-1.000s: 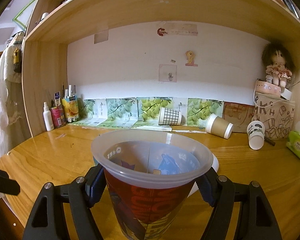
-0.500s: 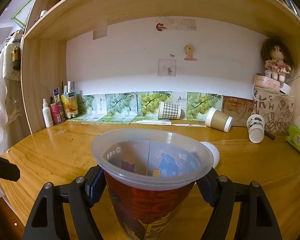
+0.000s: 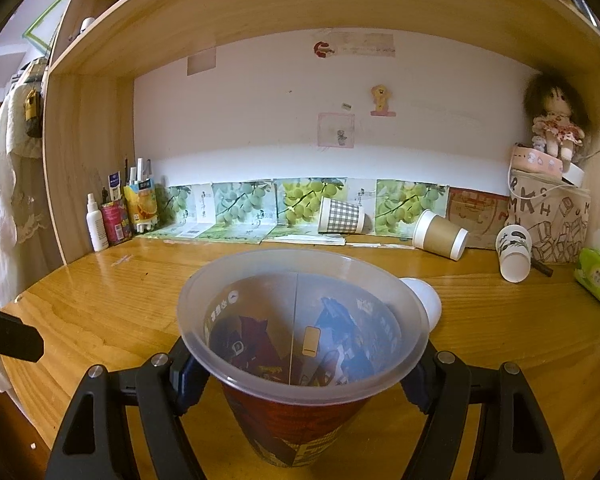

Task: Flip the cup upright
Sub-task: 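Carry the upright cup with the right tool over the desk, then lower the cup rim-up beside the white cup and open the right tool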

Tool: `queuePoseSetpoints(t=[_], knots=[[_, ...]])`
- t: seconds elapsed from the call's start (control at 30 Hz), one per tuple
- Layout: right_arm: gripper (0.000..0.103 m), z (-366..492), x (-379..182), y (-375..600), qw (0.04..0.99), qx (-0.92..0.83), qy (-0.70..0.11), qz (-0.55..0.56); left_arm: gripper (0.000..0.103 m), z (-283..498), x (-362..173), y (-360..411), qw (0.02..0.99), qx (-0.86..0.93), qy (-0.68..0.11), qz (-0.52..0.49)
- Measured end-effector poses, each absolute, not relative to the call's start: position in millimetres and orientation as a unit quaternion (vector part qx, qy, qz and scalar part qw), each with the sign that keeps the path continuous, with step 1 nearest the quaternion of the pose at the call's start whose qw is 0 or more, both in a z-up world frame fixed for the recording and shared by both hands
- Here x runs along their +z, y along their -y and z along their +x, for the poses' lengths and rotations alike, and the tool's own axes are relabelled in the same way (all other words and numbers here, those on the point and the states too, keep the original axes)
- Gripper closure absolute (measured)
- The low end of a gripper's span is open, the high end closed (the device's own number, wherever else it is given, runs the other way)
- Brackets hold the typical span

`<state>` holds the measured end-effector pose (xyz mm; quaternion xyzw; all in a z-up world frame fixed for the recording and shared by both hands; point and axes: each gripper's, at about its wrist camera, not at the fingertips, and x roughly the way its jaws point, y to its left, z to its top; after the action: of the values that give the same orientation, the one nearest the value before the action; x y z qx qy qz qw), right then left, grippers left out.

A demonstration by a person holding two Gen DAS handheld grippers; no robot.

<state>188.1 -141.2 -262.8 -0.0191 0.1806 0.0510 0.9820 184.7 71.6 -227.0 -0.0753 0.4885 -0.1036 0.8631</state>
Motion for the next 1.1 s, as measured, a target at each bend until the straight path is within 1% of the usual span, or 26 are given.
queuePoseSetpoints(t=[0.07, 0.6, 0.8, 1.03, 1.07, 1.1], knots=[[0.022, 187.3, -262.6, 140.6, 0.981, 0.054, -0.182, -0.026, 0.022, 184.2, -224.5, -70.2, 0.863, -0.103, -0.488, -0.078], [0.021, 178.3, -241.5, 144.7, 0.958, 0.111, -0.252, -0.077, 0.022, 170.7, -202.9, -50.1, 0.855, -0.067, -0.505, -0.097], [0.020, 169.2, -230.9, 148.9, 0.948, 0.138, -0.273, -0.090, 0.022, 154.3, -191.3, -45.8, 0.861, -0.046, -0.496, -0.101], [0.019, 161.3, -227.7, 155.9, 0.940, 0.143, -0.298, -0.078, 0.022, 141.7, -185.1, -43.5, 0.863, -0.038, -0.493, -0.106], [0.019, 161.2, -228.5, 156.6, 0.939, 0.143, -0.302, -0.075, 0.022, 140.2, -184.6, -43.4, 0.863, -0.039, -0.492, -0.108], [0.016, 161.1, -228.8, 157.0, 0.939, 0.142, -0.304, -0.074, 0.022, 138.6, -184.1, -43.1, 0.863, -0.040, -0.492, -0.108]])
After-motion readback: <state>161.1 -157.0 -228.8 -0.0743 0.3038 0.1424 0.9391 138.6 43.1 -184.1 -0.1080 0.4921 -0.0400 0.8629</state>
